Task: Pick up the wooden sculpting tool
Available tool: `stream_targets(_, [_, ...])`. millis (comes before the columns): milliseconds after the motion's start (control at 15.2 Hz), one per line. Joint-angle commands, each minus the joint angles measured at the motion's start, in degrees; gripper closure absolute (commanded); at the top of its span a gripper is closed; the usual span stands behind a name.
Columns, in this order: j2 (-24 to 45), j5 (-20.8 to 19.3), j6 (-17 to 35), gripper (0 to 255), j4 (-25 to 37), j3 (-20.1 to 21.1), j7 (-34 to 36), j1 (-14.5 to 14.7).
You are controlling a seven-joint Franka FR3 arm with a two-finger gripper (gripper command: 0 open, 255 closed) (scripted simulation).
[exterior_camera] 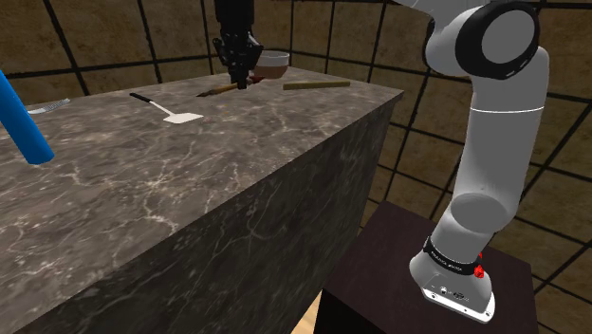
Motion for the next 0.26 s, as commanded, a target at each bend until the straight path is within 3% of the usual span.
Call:
stream_targets(0, [1.37,-0.97,-2.24,255,3.38,0.06,0.45,1.05])
stream_targets(198, [2.32,-1.64,-3.67,255,5.64,0.06,0.73,1.85])
